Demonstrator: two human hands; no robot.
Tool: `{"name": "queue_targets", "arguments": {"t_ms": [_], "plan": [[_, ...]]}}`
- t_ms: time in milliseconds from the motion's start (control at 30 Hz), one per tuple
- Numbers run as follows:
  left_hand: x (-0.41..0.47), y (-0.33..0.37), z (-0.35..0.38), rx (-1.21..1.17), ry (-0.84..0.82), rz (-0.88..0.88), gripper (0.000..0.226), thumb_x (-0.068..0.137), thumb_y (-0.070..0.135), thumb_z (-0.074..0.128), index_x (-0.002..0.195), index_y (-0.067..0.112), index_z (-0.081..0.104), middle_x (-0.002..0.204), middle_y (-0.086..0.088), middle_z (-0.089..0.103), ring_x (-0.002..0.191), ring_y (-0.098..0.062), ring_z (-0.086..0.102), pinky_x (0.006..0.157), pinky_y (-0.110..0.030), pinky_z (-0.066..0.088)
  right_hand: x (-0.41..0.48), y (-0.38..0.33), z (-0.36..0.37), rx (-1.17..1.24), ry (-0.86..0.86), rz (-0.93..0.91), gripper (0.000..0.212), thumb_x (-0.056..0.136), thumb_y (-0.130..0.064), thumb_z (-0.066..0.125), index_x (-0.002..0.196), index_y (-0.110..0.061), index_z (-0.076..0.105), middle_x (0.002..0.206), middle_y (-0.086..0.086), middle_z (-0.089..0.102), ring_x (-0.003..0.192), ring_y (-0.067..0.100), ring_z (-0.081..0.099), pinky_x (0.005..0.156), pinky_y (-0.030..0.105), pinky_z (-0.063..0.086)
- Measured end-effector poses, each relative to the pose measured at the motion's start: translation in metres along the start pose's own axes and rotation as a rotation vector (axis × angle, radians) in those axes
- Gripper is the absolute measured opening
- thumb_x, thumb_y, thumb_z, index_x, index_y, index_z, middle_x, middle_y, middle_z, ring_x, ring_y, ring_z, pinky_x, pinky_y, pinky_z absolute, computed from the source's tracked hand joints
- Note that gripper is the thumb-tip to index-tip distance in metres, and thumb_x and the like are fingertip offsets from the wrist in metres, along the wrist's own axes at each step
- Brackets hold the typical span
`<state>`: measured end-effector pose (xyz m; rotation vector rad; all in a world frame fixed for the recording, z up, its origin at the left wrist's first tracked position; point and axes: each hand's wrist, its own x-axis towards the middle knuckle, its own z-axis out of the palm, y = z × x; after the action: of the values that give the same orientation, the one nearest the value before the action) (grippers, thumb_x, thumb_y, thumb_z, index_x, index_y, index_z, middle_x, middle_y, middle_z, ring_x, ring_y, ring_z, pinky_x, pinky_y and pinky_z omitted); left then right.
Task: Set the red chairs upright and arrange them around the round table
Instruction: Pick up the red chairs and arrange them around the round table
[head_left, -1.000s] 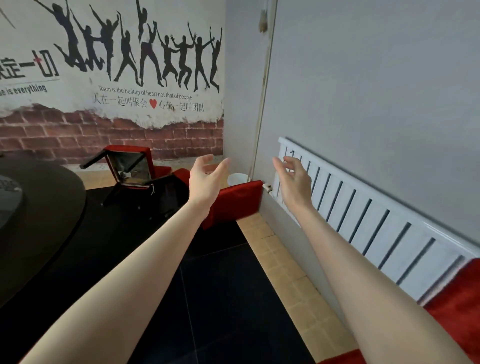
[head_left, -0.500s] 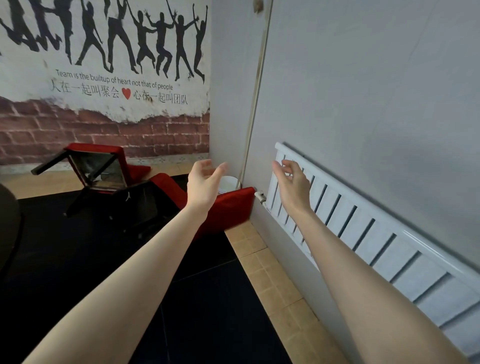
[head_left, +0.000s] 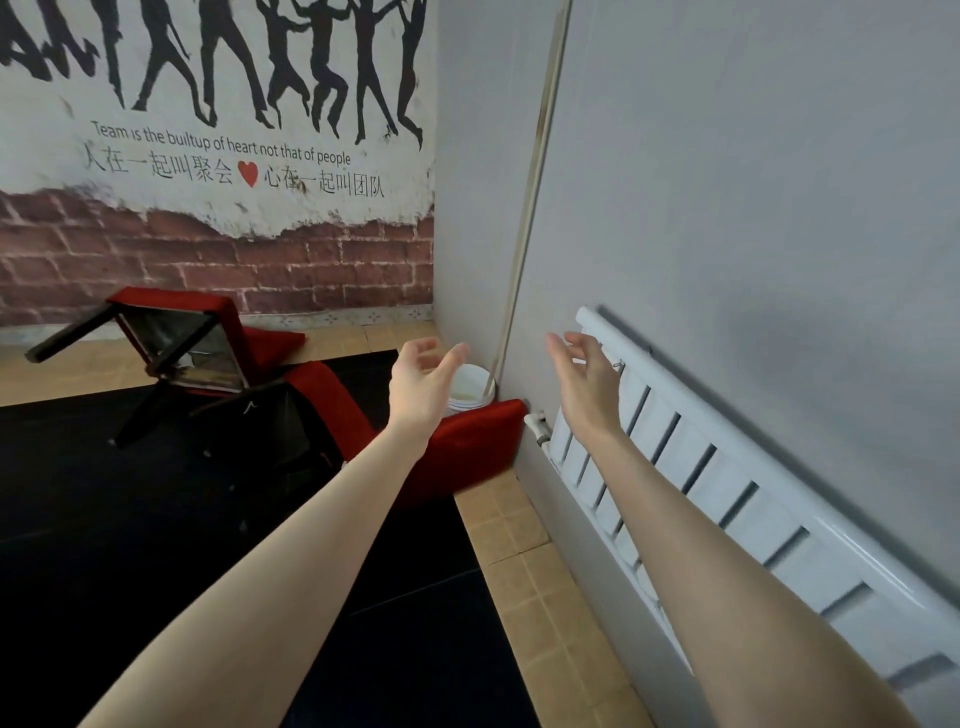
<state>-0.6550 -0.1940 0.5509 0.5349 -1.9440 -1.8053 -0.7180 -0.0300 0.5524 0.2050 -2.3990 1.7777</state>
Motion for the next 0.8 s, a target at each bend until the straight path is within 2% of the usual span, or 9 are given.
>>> {"name": "queue_targets", "arguments": {"t_ms": [67,267,433,533,700,800], "plan": [[0.033,0.003,0.019,0.004,0.006,0.003,0.053,0.09,0.042,0.065,0.132,0.013,0.051,0.12,-0.005,0.062,0.109,-0.021,0.061,0.101,-0.043,0.049,0.04,0.008,0.002,0.003,0.0,0.004,0.048,0.094,-0.054,0.053,0.128,-0.021,0.055,0.123,-0.006,0.058,0.103,0.009,0.054,0.091,0.027,0.038],[0.11,-0.005,0.057,0.043,0.002,-0.004,0.052,0.091,0.04,0.065,0.132,0.012,0.051,0.117,-0.003,0.062,0.109,-0.02,0.061,0.1,-0.042,0.049,0.129,0.035,0.019,0.031,-0.016,0.044,0.045,0.093,-0.05,0.056,0.126,-0.019,0.057,0.12,-0.004,0.059,0.103,0.01,0.055,0.087,0.023,0.036],[0.177,-0.021,0.081,0.059,0.008,-0.035,0.052,0.091,0.039,0.064,0.133,0.012,0.05,0.117,-0.004,0.062,0.11,-0.021,0.061,0.1,-0.041,0.049,0.195,0.062,0.046,0.015,-0.053,0.065,0.046,0.093,-0.051,0.056,0.126,-0.02,0.056,0.117,-0.007,0.058,0.095,-0.001,0.053,0.077,0.015,0.035],[0.226,-0.035,0.093,0.067,0.015,-0.043,0.052,0.091,0.04,0.064,0.133,0.011,0.05,0.116,-0.004,0.062,0.109,-0.02,0.061,0.099,-0.04,0.049,0.237,0.078,0.068,-0.002,-0.053,0.072,0.045,0.093,-0.049,0.057,0.126,-0.018,0.058,0.116,-0.004,0.059,0.1,0.01,0.055,0.083,0.021,0.036],[0.32,-0.066,0.113,0.069,0.014,-0.102,0.052,0.091,0.04,0.064,0.132,0.011,0.051,0.117,-0.006,0.063,0.107,-0.02,0.061,0.098,-0.04,0.05,0.322,0.11,0.115,-0.042,-0.089,0.112,0.043,0.093,-0.05,0.056,0.124,-0.019,0.058,0.113,-0.005,0.059,0.1,0.012,0.056,0.085,0.023,0.037],[0.373,-0.082,0.122,0.075,0.006,-0.152,0.05,0.091,0.042,0.064,0.13,0.013,0.052,0.115,-0.004,0.064,0.107,-0.02,0.061,0.098,-0.039,0.05,0.368,0.121,0.142,-0.054,-0.099,0.136,0.029,0.093,-0.048,0.057,0.111,-0.025,0.058,0.102,-0.013,0.058,0.09,-0.001,0.056,0.076,0.015,0.038]]}}
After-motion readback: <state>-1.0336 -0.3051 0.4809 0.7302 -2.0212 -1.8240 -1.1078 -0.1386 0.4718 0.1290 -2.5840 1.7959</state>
